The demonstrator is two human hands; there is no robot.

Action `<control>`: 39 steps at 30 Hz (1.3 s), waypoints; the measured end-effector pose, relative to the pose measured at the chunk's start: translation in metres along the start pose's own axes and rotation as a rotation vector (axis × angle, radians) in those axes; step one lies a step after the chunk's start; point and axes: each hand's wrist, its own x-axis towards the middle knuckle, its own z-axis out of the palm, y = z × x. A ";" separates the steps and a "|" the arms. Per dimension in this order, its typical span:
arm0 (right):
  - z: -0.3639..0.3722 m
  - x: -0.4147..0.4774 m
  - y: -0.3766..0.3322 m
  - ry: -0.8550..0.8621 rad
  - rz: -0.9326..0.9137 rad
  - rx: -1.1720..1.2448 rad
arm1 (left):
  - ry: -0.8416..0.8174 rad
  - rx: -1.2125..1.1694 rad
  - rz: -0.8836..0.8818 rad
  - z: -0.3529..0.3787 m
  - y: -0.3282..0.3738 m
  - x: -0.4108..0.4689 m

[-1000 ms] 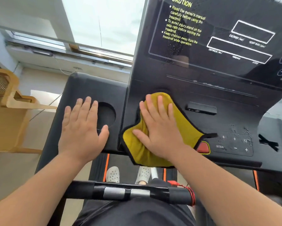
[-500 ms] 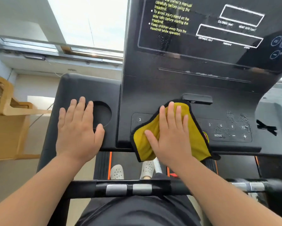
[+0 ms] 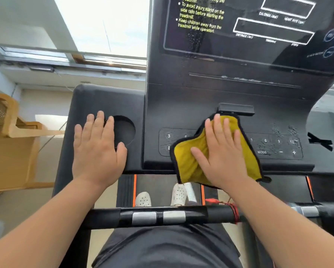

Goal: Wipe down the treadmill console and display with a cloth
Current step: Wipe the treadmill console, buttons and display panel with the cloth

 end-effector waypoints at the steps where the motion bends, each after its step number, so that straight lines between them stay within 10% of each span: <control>1: -0.002 0.004 -0.008 0.006 0.048 0.012 | -0.001 0.000 0.001 0.000 0.000 0.000; 12: 0.006 -0.008 -0.094 -0.008 -0.428 0.028 | 0.032 -0.007 0.013 -0.001 0.001 -0.002; 26: 0.000 -0.009 0.073 0.013 0.302 0.065 | 0.226 -0.216 0.202 0.019 0.050 -0.024; 35: 0.009 -0.021 0.052 0.033 -0.316 -0.020 | 0.271 -0.120 0.291 0.029 0.105 -0.030; 39: 0.021 -0.043 0.111 0.115 -0.252 0.055 | 0.309 -0.017 0.301 0.037 0.137 -0.025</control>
